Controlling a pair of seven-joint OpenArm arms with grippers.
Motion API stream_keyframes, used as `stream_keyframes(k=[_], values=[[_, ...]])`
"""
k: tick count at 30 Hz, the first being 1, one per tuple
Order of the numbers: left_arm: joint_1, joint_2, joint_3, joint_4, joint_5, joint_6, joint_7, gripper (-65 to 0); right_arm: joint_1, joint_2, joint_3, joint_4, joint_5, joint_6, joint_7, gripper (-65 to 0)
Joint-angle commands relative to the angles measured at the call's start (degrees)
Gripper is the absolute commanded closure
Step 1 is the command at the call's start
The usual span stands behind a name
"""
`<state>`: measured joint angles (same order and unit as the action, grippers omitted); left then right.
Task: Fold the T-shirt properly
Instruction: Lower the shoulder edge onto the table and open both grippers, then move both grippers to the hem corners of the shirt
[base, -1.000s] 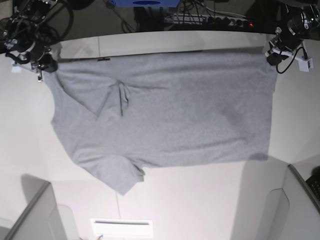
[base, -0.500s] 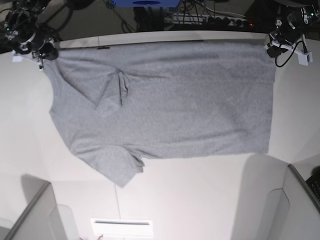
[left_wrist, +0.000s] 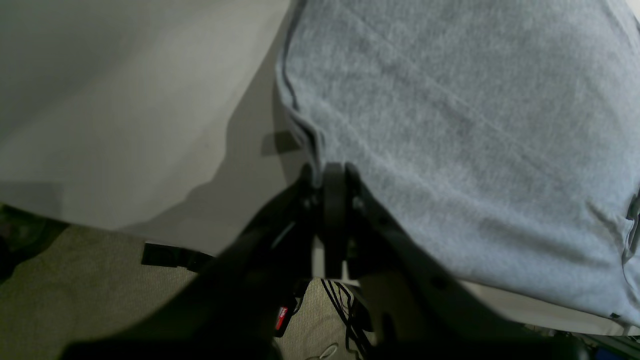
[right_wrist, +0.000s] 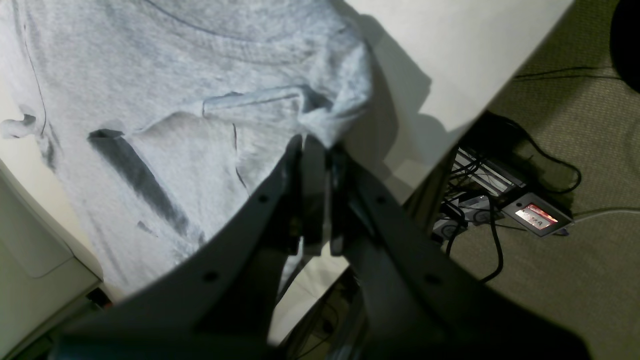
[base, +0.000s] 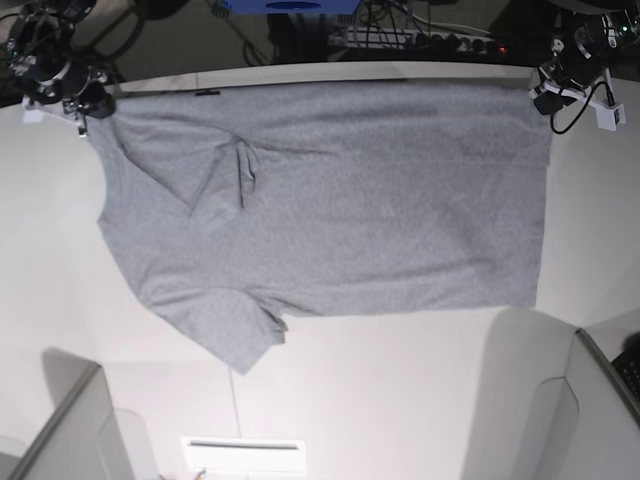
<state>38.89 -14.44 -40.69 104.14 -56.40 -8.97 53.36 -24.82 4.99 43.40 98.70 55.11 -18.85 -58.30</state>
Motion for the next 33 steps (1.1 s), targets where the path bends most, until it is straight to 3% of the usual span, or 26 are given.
stream_keyframes(k=[1,20,21,22,23,25,29,31,33], values=[[0.4,-0.7,-0.5,0.7,-0.8,-0.1,-0.7,0.0,-0.3,0.8,0.3,1.0,0.5,0.4,0.1,0.0],[0.4,-0.7,-0.6,0.6,-0.8,0.0,-0.5,0.0,-0.5,0.8,0.6,0.9,0.4,0.4,-1.8,0.0],[0.4,-0.7,-0.6,0.6,-0.8,0.0,-0.5,0.0,-0.5,0.7,0.6,0.9,0.4,0.4,-2.0,-3.3],[0.4,-0.7,-1.0,0.6,-0.8,0.0,-0.5,0.0,-0.5,0.7,0.7,0.9,0.4,0.4,-2.0,-11.1],[0.4,-0.6,-2.1,0.6,-0.8,0.0,-0.5,-3.1,-0.5,0.3,0.7,0.9,0.4,0.4,-2.0,-18.3],[0.4,-0.5,-4.1,0.6,-0.8,0.0,-0.5,-17.1,-1.4,-0.5,0.8,1.3,0.4,0.4,-1.4,-28.5],[0.4,-0.6,-7.9,0.6,-0.8,0.0,-0.5,-41.8,-3.0,-0.7,0.8,3.2,0.4,0.4,0.9,-29.4],[0.4,-0.6,-9.8,0.6,-0.8,0.0,-0.5,-47.7,-3.8,-0.7,0.8,5.1,0.4,0.4,2.2,-29.3],[0.4,-0.6,-12.5,0.7,-0.8,0.0,-0.5,-48.7,-4.7,-0.7,0.8,7.0,0.4,0.4,3.6,-29.3]])
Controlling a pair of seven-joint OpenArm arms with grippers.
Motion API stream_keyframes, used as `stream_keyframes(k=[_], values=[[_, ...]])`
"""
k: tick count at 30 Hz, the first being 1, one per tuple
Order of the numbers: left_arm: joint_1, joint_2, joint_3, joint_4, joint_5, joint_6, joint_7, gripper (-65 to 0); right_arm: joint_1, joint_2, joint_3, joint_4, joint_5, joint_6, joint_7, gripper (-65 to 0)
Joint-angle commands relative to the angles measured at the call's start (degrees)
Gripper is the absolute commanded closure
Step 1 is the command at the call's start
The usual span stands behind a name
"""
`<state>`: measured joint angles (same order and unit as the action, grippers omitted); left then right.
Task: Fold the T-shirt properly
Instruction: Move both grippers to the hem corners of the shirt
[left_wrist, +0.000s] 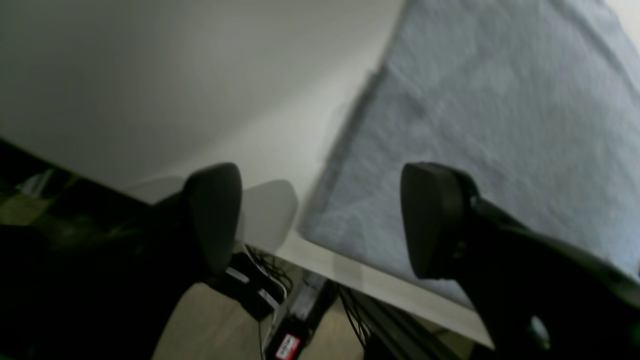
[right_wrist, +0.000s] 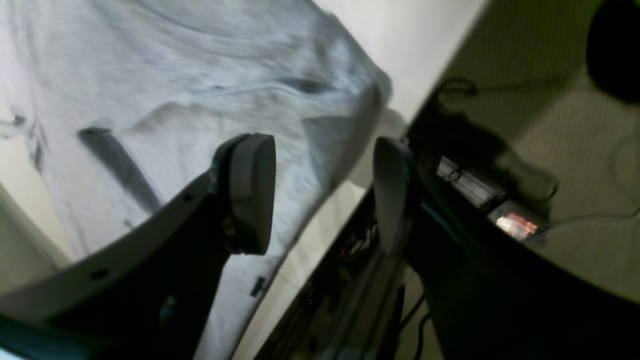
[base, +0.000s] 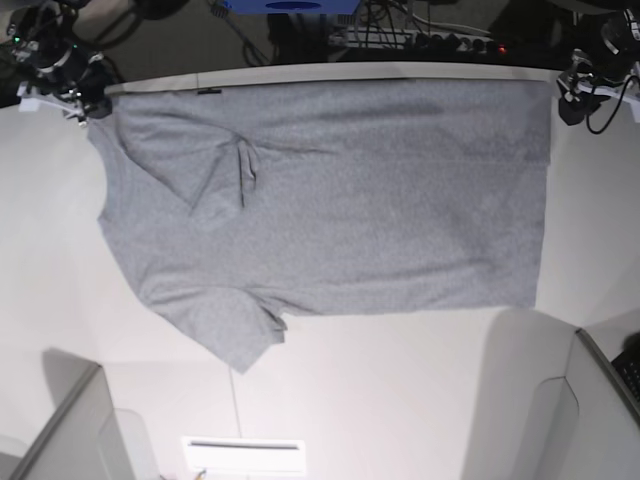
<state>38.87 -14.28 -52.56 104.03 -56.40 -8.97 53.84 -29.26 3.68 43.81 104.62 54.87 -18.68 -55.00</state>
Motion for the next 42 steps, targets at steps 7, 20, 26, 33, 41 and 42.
stream_keyframes(k=[7,20,26,33,41,42], values=[[-2.5,-1.0,-6.0,4.3,-0.8,-0.1,-1.0,-48.5,2.7,1.3,-0.3,6.5,0.6,0.3,2.8,-29.3],[-19.6,-4.6,2.2,7.2,0.9,0.3,3.8,-48.4,25.1,13.1,-21.4,-0.1,0.3,0.3,2.8,-29.3],[-27.5,-4.9,11.0,7.3,9.8,0.1,7.8,-48.4,40.6,17.4,-31.4,-17.0,0.3,0.8,4.3,-29.7],[-33.6,-4.9,18.7,4.0,14.3,0.0,7.9,-48.4,60.2,20.7,-47.2,-43.6,-7.4,15.3,14.2,-30.5],[-34.9,-5.0,19.0,-4.5,14.2,0.0,7.6,-48.4,76.2,14.4,-56.9,-77.1,-28.2,37.2,30.8,-36.6],[-35.3,-4.9,19.2,-4.6,14.2,0.0,7.6,-48.4,77.5,14.0,-57.3,-80.5,-31.4,38.6,33.3,-36.6]])
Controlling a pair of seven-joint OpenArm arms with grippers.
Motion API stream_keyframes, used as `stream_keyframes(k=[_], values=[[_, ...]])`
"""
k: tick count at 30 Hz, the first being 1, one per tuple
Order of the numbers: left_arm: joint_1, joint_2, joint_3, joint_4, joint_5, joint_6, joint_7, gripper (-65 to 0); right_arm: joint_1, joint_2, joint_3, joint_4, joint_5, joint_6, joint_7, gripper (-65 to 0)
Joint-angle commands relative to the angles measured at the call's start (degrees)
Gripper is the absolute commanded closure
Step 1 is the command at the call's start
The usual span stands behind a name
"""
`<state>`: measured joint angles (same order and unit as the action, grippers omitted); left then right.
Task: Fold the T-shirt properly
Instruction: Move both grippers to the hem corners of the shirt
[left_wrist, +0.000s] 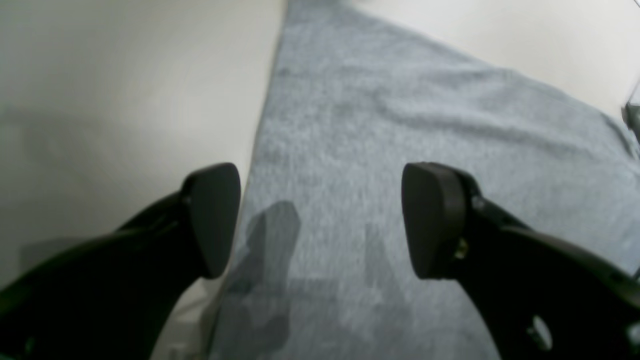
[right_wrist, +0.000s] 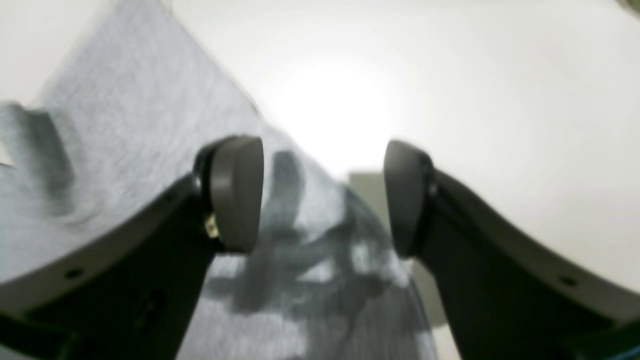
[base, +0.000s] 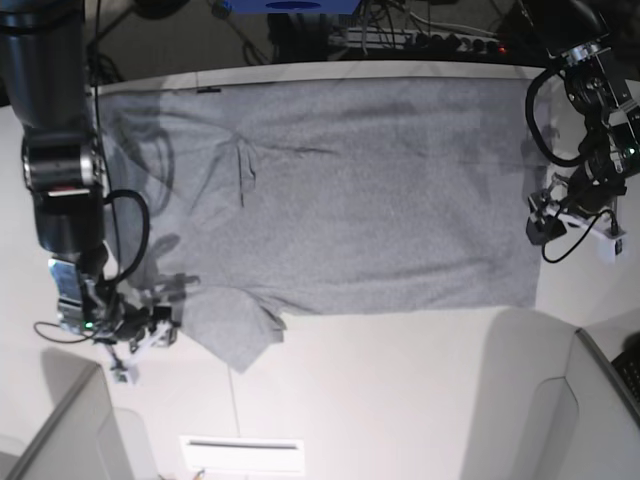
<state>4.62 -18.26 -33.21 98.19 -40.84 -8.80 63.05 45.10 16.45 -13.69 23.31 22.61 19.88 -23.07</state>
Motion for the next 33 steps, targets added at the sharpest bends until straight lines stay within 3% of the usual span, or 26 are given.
stream_keyframes(k=[1,4,11,29,31,33], values=[[-1.3,-0.9,-0.1,0.9,-1.4,-0.2,-1.6,-48.4,4.0,1.1,0.1,-1.6,-1.4,1.0,3.2,-36.8],[-1.3,-0.9,-0.4,0.0,-1.1,-0.2,-1.6,-48.4,5.4,-0.9,0.4,-6.3,-5.7,2.9,5.9,-36.8],[-0.1,-1.0,-0.6,0.1,-1.1,-0.2,-1.7,-48.4,3.9,-0.7,0.4,-7.4,-6.0,2.8,10.2,-36.8],[0.1,-0.9,-0.5,-2.1,-1.1,0.1,-1.6,-48.4,-0.5,-0.9,-0.2,-10.0,-6.1,2.8,12.5,-36.2],[-0.4,-0.9,-0.5,-2.7,-1.1,0.1,-1.6,-48.4,-0.5,-0.9,-0.2,-10.0,-6.2,2.8,12.5,-34.5],[-0.6,-0.9,-0.5,-4.4,-1.1,0.1,-1.7,-48.4,-0.5,-1.1,-0.2,-10.0,-6.3,2.8,12.4,-27.6]])
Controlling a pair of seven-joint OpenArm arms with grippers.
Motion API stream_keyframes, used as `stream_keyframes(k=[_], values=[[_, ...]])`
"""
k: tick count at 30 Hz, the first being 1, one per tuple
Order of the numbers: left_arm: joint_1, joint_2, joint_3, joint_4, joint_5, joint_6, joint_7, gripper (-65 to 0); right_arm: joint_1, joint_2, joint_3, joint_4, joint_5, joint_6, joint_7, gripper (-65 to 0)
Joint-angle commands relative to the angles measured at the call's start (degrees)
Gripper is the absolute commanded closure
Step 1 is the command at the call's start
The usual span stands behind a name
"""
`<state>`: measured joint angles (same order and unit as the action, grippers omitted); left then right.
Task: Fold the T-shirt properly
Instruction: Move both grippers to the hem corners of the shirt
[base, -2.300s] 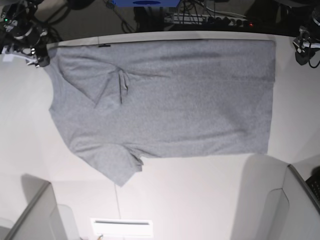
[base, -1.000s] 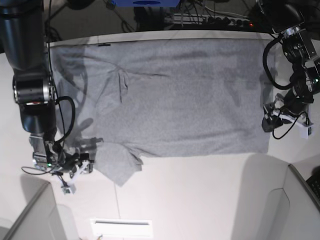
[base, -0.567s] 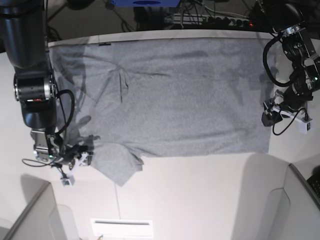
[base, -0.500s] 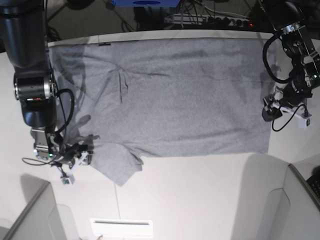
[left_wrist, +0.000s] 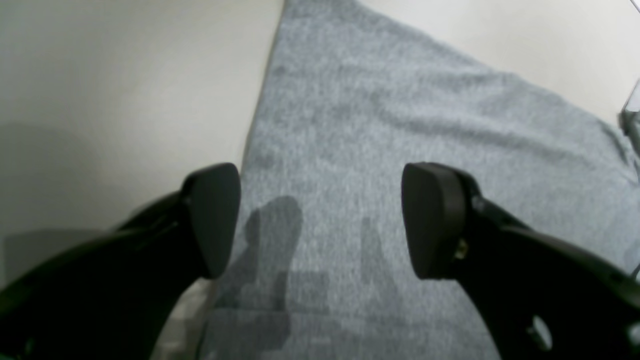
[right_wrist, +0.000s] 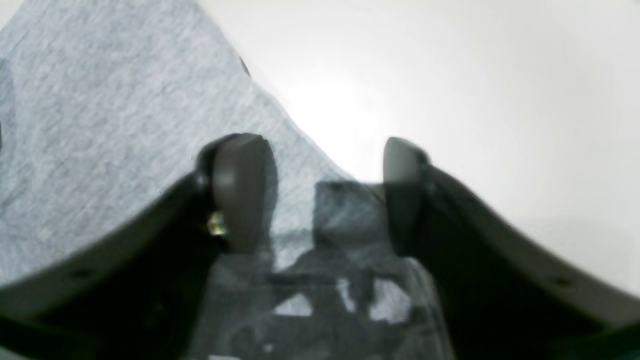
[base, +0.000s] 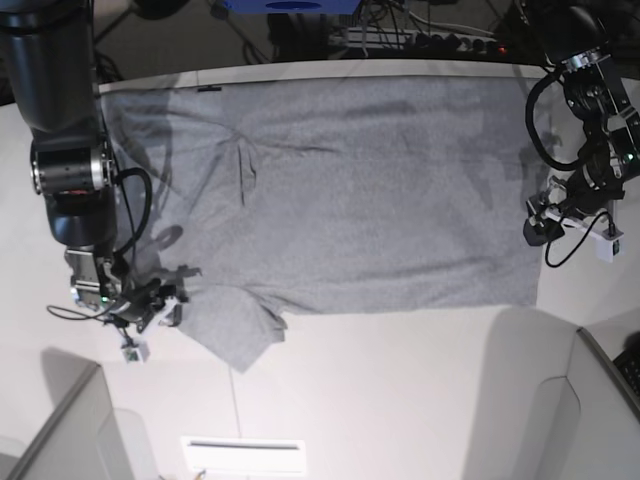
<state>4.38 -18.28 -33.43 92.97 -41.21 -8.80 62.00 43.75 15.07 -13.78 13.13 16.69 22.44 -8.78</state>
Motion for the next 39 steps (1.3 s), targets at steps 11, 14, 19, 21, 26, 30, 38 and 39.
stream_keyframes(k=[11,14,19,21,26,30,38,39], values=[[-15.2,-2.2,4.9,-12.7,9.5,-0.1,-0.7,-48.4,0.9,-1.3,0.0,0.5,-3.9,0.2,-2.1,0.0],[-20.0,-2.4,9.6,-16.4,17.6,-0.3,-2.8,-48.4,1.0,-1.4,0.0,0.5,-3.9,0.2,-2.1,0.0],[-25.2,-3.6,12.6,-26.9,19.1,-0.3,-10.3,-48.4,1.0,-1.4,0.3,0.5,-3.9,0.2,-2.1,0.0],[-27.5,-3.9,14.7,-32.2,19.3,-0.3,-13.5,-48.4,1.0,-1.2,0.3,0.5,-3.9,0.2,-2.1,0.0],[-32.2,-5.5,21.0,-43.2,19.3,-0.3,-22.6,-48.4,1.1,-1.0,0.0,0.5,-3.9,0.2,-2.1,0.0],[-34.8,-6.0,22.3,-49.3,19.4,-0.3,-27.0,-48.4,1.0,-1.0,0.2,0.5,-3.9,0.2,-2.1,0.0],[-39.6,-6.0,30.8,-60.5,18.9,-0.3,-34.8,-48.4,1.0,-1.0,0.4,0.5,-3.9,0.2,-2.1,0.0],[-39.6,-6.0,31.8,-60.5,18.9,-0.3,-35.2,-48.4,1.0,-1.0,0.4,0.5,-3.9,0.2,-2.2,0.0]])
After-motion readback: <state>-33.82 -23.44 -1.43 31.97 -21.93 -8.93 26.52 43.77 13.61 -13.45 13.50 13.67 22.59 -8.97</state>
